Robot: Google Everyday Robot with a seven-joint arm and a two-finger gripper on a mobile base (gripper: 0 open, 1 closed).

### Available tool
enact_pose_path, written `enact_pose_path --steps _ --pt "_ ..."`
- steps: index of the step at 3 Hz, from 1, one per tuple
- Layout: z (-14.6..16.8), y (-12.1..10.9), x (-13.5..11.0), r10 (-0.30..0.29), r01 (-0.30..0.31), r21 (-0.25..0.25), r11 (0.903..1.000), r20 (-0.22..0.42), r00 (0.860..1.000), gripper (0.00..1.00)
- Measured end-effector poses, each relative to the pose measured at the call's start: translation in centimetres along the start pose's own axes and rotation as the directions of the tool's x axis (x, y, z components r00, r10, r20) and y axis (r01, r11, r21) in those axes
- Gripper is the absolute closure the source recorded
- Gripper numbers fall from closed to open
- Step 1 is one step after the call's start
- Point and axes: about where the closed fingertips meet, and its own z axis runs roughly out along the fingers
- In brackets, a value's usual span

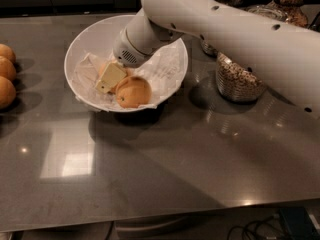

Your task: Pick orange from white bowl

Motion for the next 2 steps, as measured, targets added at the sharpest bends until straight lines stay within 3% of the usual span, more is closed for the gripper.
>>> enact_pose_path --steps 2 --pt "1.6 -1.0 0.4 0.0 0.0 -0.005 1.0 -0.051 0.999 0.17"
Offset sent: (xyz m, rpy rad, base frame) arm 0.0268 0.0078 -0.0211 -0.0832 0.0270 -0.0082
